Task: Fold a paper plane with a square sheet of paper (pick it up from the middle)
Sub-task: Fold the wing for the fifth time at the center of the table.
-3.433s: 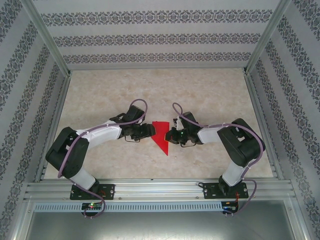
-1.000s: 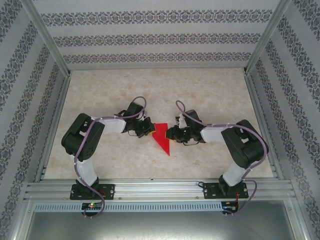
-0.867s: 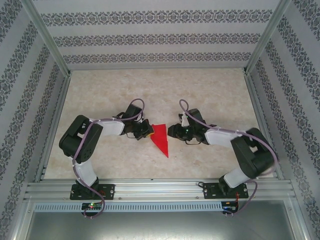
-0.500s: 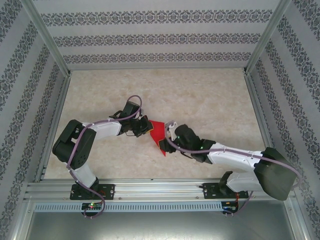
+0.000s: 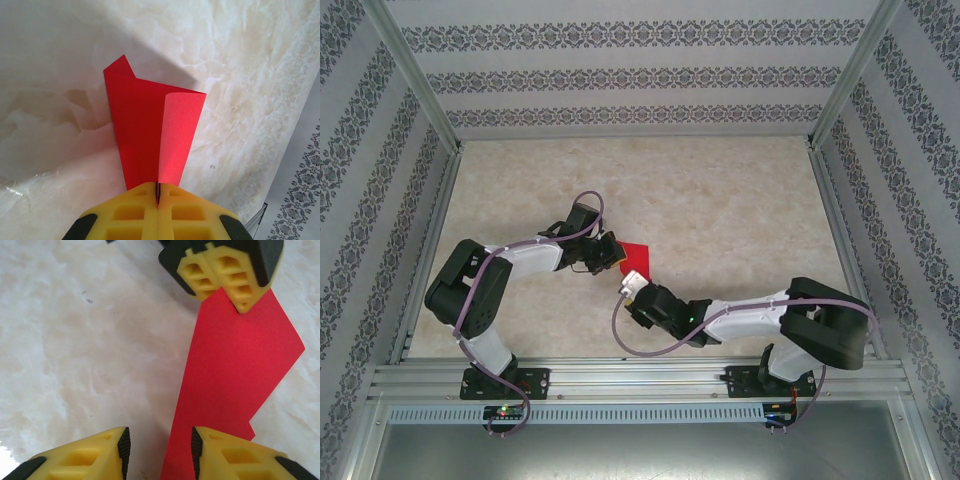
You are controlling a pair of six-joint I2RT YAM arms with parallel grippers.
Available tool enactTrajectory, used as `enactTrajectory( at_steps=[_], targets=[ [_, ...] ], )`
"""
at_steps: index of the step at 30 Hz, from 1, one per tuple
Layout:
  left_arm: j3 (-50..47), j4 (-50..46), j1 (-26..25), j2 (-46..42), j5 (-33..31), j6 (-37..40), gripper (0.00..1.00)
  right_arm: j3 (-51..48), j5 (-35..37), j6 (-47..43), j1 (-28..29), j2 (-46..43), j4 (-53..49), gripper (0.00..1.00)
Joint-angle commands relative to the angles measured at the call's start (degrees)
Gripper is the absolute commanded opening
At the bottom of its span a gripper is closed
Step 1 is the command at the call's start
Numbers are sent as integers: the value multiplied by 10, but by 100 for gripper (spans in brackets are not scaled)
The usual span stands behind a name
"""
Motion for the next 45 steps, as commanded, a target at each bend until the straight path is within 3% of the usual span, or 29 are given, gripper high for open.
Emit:
enactTrajectory(
  at_steps=[1, 22, 36, 45],
  targets=[
    [3, -19, 6, -13, -3, -3, 0, 16, 78, -35, 5, 28, 33, 37],
    [3, -22, 6, -13, -3, -1, 0, 34, 123, -52, 10, 95, 64, 22],
    [2, -27, 6, -15, -5, 0, 0, 36, 146, -44, 11, 104, 59, 20],
    [4, -36, 6, -20, -7, 4, 2, 31, 136, -33, 9, 96, 56, 5]
  ],
)
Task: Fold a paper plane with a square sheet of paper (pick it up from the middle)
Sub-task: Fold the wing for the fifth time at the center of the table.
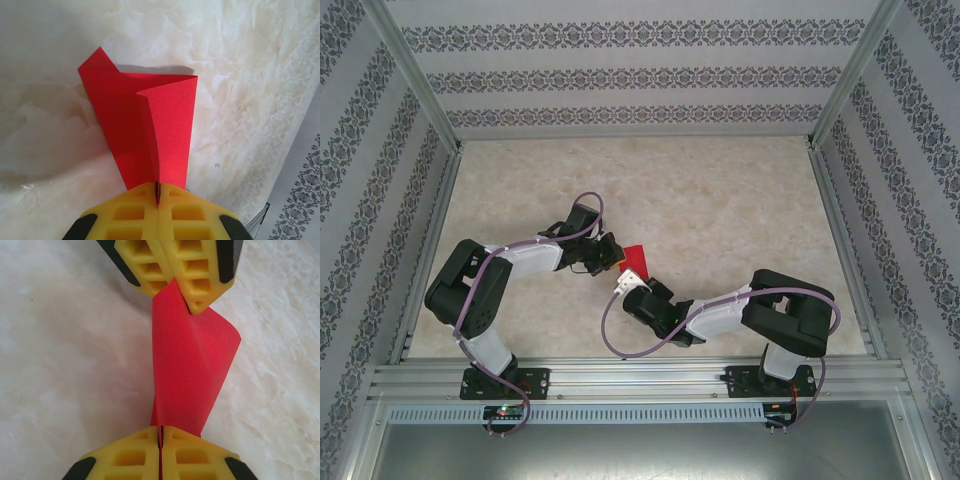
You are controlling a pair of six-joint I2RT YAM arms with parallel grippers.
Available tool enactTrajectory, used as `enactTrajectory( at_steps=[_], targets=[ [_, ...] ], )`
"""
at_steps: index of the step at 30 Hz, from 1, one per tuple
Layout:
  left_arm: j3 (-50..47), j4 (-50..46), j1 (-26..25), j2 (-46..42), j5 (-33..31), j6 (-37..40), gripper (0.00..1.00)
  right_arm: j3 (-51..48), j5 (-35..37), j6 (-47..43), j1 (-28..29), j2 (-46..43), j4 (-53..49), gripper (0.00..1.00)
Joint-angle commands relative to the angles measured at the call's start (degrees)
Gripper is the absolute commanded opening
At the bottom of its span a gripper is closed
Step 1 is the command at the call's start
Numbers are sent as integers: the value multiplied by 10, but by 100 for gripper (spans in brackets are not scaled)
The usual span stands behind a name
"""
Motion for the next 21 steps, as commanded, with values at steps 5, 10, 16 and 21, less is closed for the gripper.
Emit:
enactTrajectory(
  at_steps=[5, 10, 16, 21],
  targets=[
    [7, -70, 6, -57, -46, 21, 17, 0, -50, 63, -14, -21, -7, 0],
    [6, -134, 7, -104, -115, 38, 34, -28, -141, 111, -48, -51, 23, 0],
    [-12, -155, 8, -152, -167, 35, 42, -60, -239, 164, -91, -76, 68, 0],
    [-16, -149, 8, -156, -161, 38, 44, -67, -310, 206, -123, -69, 89, 0]
  ],
)
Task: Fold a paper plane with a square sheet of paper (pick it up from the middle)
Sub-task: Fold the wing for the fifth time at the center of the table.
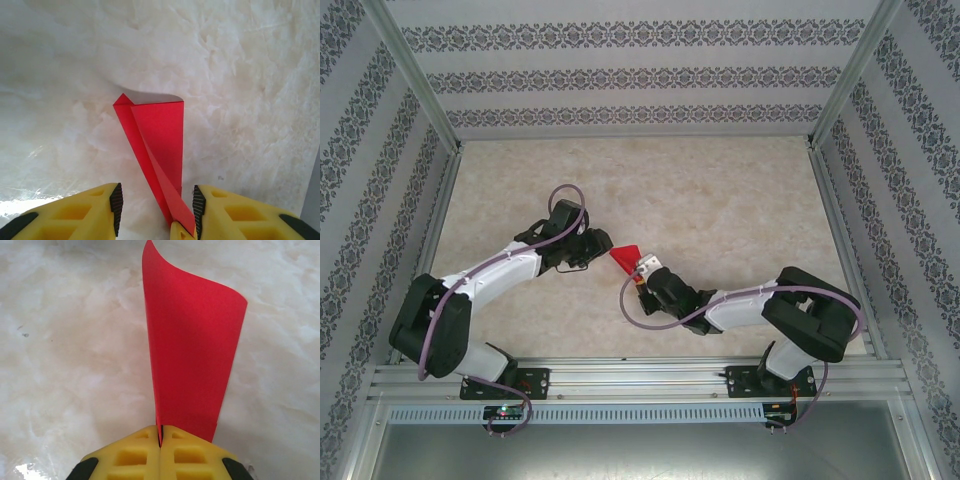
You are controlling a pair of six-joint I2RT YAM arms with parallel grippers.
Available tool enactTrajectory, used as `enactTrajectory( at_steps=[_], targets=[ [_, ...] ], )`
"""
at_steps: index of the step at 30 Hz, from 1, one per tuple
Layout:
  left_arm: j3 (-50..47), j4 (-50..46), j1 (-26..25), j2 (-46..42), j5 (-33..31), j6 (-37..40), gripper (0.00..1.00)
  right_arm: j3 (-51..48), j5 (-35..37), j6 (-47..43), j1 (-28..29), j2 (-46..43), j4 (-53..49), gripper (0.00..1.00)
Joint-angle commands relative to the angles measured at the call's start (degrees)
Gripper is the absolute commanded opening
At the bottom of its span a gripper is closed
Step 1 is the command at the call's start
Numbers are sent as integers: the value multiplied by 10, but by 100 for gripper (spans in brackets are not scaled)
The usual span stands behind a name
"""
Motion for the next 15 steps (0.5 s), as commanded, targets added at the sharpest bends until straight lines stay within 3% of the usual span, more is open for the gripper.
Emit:
enactTrajectory(
  at_steps=[1, 15],
  targets=[
    [-11, -19, 6, -5, -11, 11, 45, -11, -79, 57, -19, 0, 42, 0],
    [-17, 3, 5, 8, 17, 10, 44, -28, -262, 207, -136, 39, 102, 0]
  ],
)
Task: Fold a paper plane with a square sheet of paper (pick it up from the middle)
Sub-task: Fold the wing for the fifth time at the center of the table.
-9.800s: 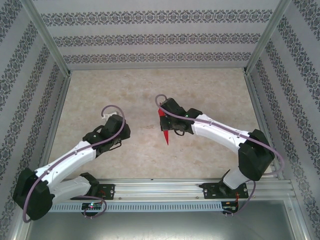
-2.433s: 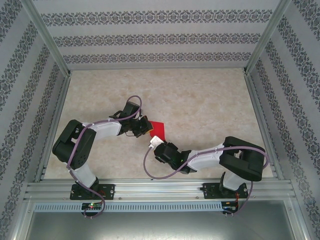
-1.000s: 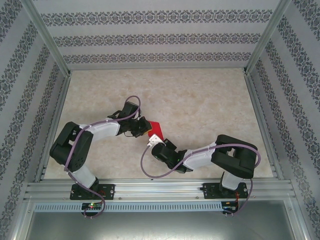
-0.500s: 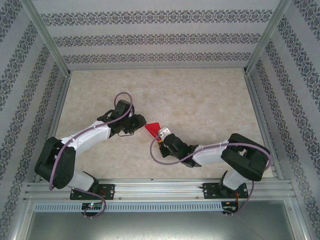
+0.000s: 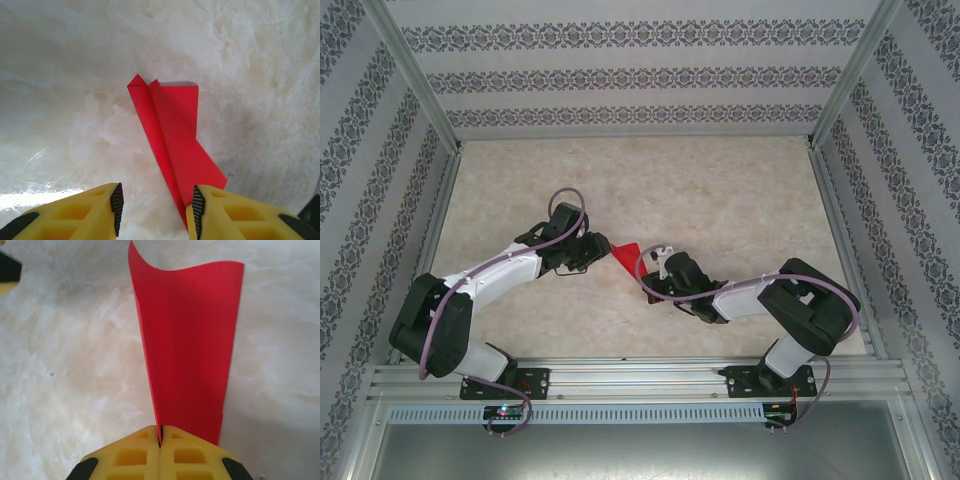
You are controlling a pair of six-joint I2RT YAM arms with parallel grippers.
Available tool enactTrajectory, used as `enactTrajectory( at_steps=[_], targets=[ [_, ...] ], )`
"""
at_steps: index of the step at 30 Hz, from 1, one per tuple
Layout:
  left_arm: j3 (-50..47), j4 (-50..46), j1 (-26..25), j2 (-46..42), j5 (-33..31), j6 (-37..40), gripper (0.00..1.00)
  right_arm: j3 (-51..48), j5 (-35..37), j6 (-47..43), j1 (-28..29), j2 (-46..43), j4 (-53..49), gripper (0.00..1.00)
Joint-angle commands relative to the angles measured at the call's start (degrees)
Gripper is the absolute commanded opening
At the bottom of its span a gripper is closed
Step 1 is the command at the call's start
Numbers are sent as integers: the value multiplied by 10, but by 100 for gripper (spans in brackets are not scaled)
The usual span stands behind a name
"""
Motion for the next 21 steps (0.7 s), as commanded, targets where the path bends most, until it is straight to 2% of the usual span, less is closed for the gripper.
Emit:
enactTrajectory(
  at_steps=[1, 4, 11, 14, 17, 21],
  targets=[
    [-6, 4, 6, 7, 10, 10, 44, -3, -87, 64, -29, 22, 22, 0],
    [-10, 10, 6, 8, 15, 9, 43, 1, -136, 105, -51, 44, 45, 0],
    [-9, 16, 5, 14, 28, 11, 43, -24, -226, 223, -98, 123, 222, 0],
    [-10, 23, 6, 18, 34, 12, 43, -25, -246, 258, -110, 151, 265, 0],
    [-12, 41, 5, 24, 48, 14, 44, -19, -254, 258, -111, 153, 253, 0],
    [10, 68, 5, 55, 74, -3, 55, -13, -239, 225, -107, 132, 196, 0]
  ],
)
